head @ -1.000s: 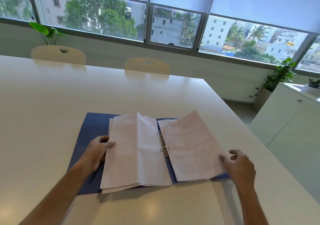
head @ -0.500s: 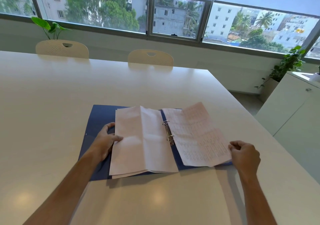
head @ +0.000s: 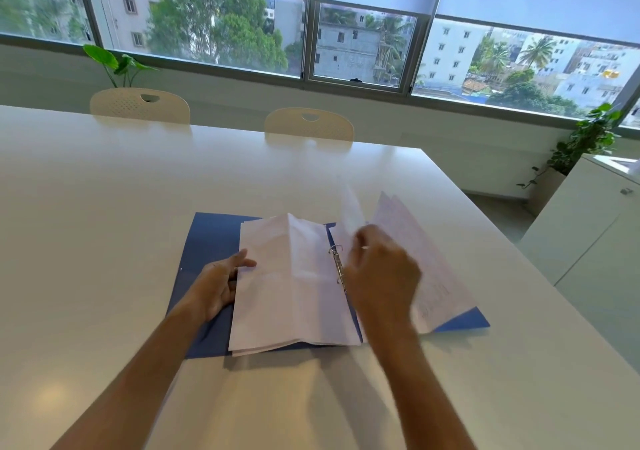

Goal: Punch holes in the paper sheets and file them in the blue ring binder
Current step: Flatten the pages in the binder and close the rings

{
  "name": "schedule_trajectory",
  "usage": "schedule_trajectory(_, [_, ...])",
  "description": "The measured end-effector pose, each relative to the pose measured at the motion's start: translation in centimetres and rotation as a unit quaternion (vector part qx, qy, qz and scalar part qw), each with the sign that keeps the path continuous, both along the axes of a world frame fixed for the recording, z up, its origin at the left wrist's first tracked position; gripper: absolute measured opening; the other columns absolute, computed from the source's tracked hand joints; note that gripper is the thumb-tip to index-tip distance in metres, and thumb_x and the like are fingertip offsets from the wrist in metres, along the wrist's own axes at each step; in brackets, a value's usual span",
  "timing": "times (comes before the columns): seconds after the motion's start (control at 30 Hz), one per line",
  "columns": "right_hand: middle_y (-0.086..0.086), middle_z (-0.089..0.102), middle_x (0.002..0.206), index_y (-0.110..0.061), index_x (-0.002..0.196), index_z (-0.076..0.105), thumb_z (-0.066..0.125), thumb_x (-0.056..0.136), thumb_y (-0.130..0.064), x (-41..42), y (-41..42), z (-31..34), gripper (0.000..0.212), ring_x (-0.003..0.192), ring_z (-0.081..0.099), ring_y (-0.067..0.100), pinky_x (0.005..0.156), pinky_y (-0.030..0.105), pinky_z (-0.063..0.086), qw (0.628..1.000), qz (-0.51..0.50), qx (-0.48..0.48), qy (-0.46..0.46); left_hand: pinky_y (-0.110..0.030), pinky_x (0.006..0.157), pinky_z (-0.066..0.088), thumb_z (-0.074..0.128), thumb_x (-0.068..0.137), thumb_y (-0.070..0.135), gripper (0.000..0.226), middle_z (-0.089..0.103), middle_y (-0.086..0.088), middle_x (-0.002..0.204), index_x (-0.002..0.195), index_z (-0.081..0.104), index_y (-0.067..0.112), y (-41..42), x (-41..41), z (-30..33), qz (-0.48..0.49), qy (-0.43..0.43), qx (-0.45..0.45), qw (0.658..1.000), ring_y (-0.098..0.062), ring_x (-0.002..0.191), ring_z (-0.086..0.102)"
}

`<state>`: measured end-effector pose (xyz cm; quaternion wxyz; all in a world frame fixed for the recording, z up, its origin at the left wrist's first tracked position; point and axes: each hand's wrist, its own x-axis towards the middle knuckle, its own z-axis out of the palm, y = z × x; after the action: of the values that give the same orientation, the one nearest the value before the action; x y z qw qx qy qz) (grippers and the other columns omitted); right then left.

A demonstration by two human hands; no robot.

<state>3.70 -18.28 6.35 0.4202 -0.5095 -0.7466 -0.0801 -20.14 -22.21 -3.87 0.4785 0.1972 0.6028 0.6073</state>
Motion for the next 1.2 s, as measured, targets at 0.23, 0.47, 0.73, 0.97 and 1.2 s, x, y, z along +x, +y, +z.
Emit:
schedule_trajectory(0.23, [-0.005, 0.055, 0.05, -0.021, 0.057, 0.056, 0.07, 0.049, -0.02, -8.3, -6.0, -4.1, 0.016, 0.04, 0.05, 0.014, 0.045, 0.02, 0.018, 0.971, 0.184, 0.014, -0.151, -0.023, 0.053, 0.049, 0.052, 0.086, 0.061, 0.063, 0.062, -0.01, 0.059, 0.061, 0.069, 0.005, -0.4, -0.1, 0.7, 0.007, -0.071, 0.022, 0.997, -0.016, 0.051, 0.059])
schedule_trajectory(0.47, [-0.006, 0.068, 0.071, -0.023, 0.077, 0.068, 0.047, 0.078, -0.067, -7.2, -5.0, -6.5, 0.049, 0.06, 0.065, 0.016, 0.052, 0.025, 0.045, 0.961, 0.246, -0.094, -0.087, -0.03, 0.051, 0.052, 0.064, 0.085, 0.004, 0.008, 0.066, -0.016, 0.072, 0.079, 0.064, 0.001, -0.5, 0.5, 0.1, 0.054, 0.021, -0.01, 0.998, -0.024, 0.054, 0.064])
schedule_trajectory(0.73, [0.011, 0.064, 0.111, -0.016, 0.114, 0.063, 0.064, 0.082, -0.046, 8.7, 9.4, -3.2, 0.044, 0.099, 0.06, 0.032, 0.085, 0.039, 0.046, 0.962, -0.108, -0.232, -0.093, -0.04, 0.068, 0.055, 0.061, 0.089, 0.003, 0.007, 0.067, -0.02, 0.091, 0.083, 0.059, 0.006, -0.1, 0.4, -0.3, 0.073, 0.051, -0.024, 0.996, -0.031, 0.076, 0.064])
schedule_trajectory(0.97, [0.011, 0.071, 0.104, -0.014, 0.111, 0.066, 0.075, 0.076, -0.028, 14.8, 11.2, -5.6, 0.039, 0.096, 0.065, 0.032, 0.08, 0.034, 0.048, 0.919, -0.127, -0.373, -0.027, -0.044, 0.074, 0.056, 0.063, 0.087, 0.001, 0.028, 0.063, -0.018, 0.108, 0.112, 0.055, 0.01, 0.3, 0.4, -1.1, 0.089, 0.099, -0.024, 0.991, -0.034, 0.092, 0.064])
schedule_trajectory(1.2, [0.013, 0.073, 0.086, -0.01, 0.087, 0.07, 0.076, 0.079, -0.022, 15.3, 9.8, -7.8, 0.016, 0.079, 0.065, 0.032, 0.066, 0.03, 0.042, 0.948, -0.142, -0.283, 0.035, -0.037, 0.059, 0.053, 0.061, 0.086, -0.003, 0.066, 0.062, -0.02, 0.11, 0.141, 0.037, 0.026, 0.5, -0.4, -1.2, 0.068, 0.07, -0.028, 0.995, -0.031, 0.081, 0.065])
